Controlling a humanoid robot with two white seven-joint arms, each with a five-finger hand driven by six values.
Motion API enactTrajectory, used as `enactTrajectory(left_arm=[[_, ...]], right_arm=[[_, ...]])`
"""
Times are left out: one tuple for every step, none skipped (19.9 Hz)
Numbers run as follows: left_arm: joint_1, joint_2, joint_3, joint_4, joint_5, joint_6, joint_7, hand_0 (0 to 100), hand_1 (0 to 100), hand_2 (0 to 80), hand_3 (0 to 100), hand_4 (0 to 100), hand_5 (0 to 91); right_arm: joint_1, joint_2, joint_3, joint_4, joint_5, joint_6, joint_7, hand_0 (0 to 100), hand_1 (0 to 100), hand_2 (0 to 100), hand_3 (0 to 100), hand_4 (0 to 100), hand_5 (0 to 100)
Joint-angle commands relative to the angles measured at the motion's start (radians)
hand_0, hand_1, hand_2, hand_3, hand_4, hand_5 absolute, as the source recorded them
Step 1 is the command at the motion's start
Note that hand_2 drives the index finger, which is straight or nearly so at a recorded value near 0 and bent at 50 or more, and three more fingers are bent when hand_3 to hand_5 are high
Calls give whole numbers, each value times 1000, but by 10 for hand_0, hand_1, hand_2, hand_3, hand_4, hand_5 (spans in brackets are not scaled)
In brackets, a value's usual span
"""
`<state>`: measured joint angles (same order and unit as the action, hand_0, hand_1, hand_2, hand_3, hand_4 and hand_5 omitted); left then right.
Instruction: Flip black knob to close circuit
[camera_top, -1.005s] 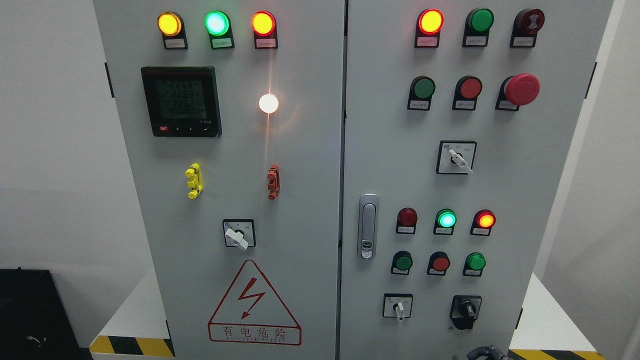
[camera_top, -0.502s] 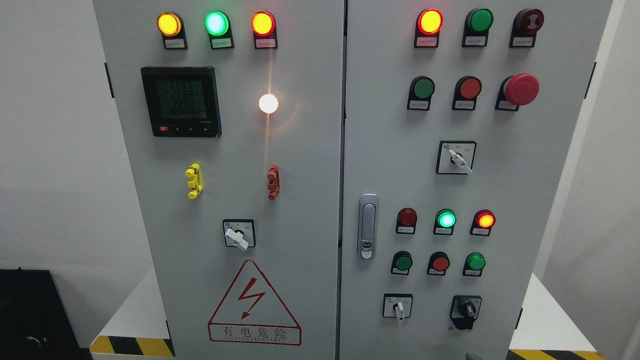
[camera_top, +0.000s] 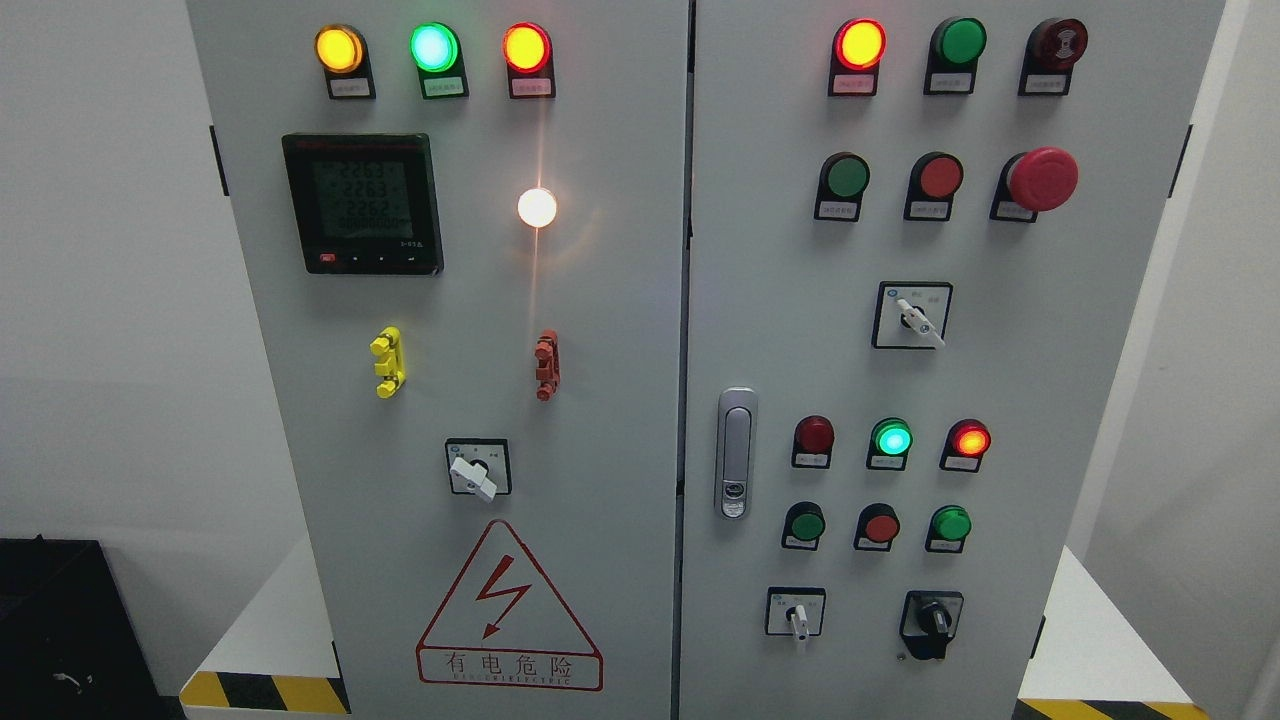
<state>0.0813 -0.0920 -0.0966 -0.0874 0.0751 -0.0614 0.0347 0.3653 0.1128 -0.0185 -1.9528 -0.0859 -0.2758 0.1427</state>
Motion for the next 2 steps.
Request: enactTrajectory(left_arm=[[0,0,0,0,0,0,1,120,556,0,0,0,0],[0,0,0,0,0,0,1,120,556,0,0,0,0]], right_arm=[[24,-5,29,-9,-74,-3,23,0,0,0,0,0,0],[24,-5,31,-8,-74,-2,23,0,0,0,0,0,0]])
